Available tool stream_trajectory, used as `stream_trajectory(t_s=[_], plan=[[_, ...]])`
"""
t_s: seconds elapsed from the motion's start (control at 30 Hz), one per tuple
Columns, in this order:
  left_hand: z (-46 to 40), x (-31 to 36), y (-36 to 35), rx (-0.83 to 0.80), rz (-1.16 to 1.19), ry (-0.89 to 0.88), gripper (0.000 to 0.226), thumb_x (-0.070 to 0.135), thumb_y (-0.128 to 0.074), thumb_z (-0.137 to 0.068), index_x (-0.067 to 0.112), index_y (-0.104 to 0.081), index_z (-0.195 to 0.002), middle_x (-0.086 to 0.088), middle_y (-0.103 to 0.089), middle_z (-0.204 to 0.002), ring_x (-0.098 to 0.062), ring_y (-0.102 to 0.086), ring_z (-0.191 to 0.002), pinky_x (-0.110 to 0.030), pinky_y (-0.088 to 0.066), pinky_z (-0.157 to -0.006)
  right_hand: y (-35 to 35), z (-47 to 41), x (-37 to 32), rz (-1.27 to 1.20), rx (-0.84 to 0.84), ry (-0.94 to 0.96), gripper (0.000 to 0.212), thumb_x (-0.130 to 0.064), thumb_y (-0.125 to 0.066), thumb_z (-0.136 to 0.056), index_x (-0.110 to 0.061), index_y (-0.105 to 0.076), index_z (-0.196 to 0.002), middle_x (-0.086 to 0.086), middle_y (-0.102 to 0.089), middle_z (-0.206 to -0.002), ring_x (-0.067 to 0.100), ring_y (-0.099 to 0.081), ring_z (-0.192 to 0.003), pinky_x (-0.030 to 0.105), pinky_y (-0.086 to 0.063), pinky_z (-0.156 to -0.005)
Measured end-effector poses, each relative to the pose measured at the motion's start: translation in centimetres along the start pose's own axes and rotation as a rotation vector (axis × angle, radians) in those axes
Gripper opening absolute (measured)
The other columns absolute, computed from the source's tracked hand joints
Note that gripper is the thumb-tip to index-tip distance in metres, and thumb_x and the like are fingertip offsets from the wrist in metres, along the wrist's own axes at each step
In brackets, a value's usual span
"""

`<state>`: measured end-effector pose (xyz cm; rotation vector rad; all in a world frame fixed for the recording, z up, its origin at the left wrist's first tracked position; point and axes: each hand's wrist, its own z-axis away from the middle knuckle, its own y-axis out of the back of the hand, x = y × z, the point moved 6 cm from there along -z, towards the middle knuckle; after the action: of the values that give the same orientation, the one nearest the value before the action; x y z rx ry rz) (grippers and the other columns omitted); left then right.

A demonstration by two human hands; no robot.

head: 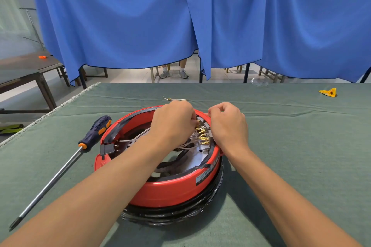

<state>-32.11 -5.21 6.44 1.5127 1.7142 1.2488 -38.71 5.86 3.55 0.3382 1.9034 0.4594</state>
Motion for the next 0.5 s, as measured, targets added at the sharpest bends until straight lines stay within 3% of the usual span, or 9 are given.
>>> stream_trajectory(t_s=[0.23, 0.3, 0.4, 0.5], plan=[[0.8, -0.1, 0.6, 0.031, 0.086, -0.019, 0.021, 0.027, -0.054, -0.086, 0.021, -0.074, -0.087, 0.004, -0.071, -0.084, -0.019, -0.063, -0.082, -0.030, -0.051, -0.066, 0.0, 0.0, 0.0, -0.011, -0.038, 0.013, 0.019, -0.020, -0.044, -0.091, -0.022, -0.062, -0.086, -0.014, -0.059, -0.079, 0.010, -0.052, -0.078, 0.027, -0.034, -0.059], [1.2, 0.0, 1.2, 0.057, 0.133, -0.051, 0.021, 0.023, -0.054, -0.083, 0.021, -0.073, -0.089, 0.008, -0.067, -0.079, -0.016, -0.061, -0.079, -0.028, -0.048, -0.064, 0.0, 0.0, 0.1, -0.017, -0.039, 0.010, 0.018, -0.020, -0.045, -0.091, -0.022, -0.062, -0.085, -0.014, -0.060, -0.080, 0.010, -0.053, -0.079, 0.028, -0.034, -0.061], [1.5, 0.4, 0.8, -0.043, 0.085, -0.100, 0.018, 0.027, -0.055, -0.082, 0.024, -0.072, -0.088, 0.008, -0.061, -0.076, -0.019, -0.060, -0.079, -0.027, -0.039, -0.061, 0.0, -0.1, 0.2, -0.032, -0.032, 0.004, 0.017, -0.020, -0.047, -0.090, -0.023, -0.062, -0.084, -0.012, -0.062, -0.082, 0.012, -0.055, -0.081, 0.028, -0.035, -0.061], [1.4, 0.5, 0.2, -0.111, 0.049, -0.095, 0.017, 0.037, -0.057, -0.084, 0.027, -0.070, -0.089, 0.008, -0.063, -0.083, -0.018, -0.060, -0.085, -0.028, -0.040, -0.064, -0.1, -0.1, 0.3, -0.047, -0.032, -0.001, 0.016, -0.019, -0.048, -0.089, -0.025, -0.061, -0.082, -0.013, -0.062, -0.079, 0.012, -0.056, -0.080, 0.028, -0.037, -0.063]])
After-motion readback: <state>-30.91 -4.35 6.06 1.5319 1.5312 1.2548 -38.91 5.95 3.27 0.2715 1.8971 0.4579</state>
